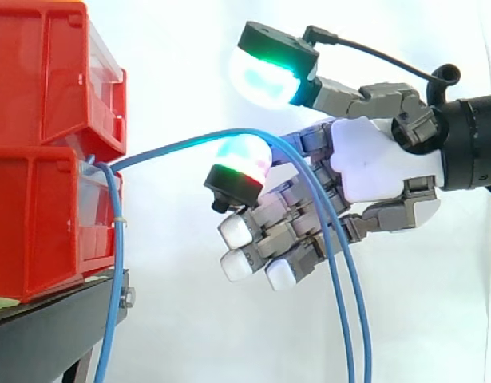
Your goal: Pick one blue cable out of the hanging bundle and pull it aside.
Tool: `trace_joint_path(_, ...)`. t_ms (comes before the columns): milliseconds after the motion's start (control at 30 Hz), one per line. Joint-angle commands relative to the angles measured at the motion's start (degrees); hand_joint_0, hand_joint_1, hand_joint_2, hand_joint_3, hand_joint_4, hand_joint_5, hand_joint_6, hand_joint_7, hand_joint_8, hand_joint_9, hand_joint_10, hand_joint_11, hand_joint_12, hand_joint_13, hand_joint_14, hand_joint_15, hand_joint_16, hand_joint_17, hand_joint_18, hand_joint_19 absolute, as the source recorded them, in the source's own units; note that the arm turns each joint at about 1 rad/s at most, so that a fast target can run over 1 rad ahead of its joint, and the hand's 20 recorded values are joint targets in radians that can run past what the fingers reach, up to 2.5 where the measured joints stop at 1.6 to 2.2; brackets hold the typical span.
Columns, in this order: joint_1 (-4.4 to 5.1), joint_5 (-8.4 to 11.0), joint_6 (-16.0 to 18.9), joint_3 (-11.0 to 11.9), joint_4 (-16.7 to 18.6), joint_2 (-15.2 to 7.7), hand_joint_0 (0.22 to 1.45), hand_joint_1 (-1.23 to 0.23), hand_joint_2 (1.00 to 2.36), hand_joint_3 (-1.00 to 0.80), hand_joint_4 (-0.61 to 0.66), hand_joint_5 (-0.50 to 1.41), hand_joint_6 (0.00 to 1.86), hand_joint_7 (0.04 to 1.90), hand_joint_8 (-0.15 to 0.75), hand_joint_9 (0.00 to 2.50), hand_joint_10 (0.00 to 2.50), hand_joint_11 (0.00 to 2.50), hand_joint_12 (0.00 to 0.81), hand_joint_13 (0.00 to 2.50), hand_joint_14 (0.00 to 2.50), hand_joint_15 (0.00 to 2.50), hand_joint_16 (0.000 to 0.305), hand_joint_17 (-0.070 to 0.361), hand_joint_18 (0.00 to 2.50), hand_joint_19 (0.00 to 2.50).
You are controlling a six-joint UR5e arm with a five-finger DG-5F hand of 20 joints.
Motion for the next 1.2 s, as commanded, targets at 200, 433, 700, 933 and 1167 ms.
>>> trace_joint_path(200,0.09,0.09,-0.06,0.00,0.00,0.12,0.56,-0.64,1.02,-0.21,0.09,-0.15,0.85,1.35,0.304,0.88,0.02,0.55,0.343,0.65,0.02,0.36,0.051,0.116,0.66,0.47)
trace_joint_path(433,0.09,0.09,-0.06,0.00,0.00,0.03,0.60,-0.76,1.02,-0.13,0.06,-0.17,0.87,1.32,0.289,0.82,0.02,0.56,0.333,0.63,0.01,0.35,0.050,0.114,0.65,0.45)
trace_joint_path(700,0.09,0.00,-0.06,0.00,0.00,0.03,0.73,-0.90,1.00,-0.46,-0.05,-0.17,0.88,1.31,0.264,0.82,0.02,0.55,0.317,0.63,0.01,0.31,0.048,0.109,0.66,0.37)
trace_joint_path(933,0.09,0.00,-0.06,0.00,-0.09,0.03,0.69,-0.93,1.00,-0.50,-0.04,-0.15,0.89,1.34,0.264,0.93,0.02,0.65,0.307,0.68,0.01,0.35,0.046,0.102,0.71,0.38)
trace_joint_path(1167,0.09,0.09,-0.06,0.00,0.00,0.03,0.48,-0.89,1.00,-0.50,0.06,-0.12,0.88,1.25,0.288,0.98,0.02,0.66,0.335,0.71,0.02,0.35,0.050,0.114,0.76,0.40)
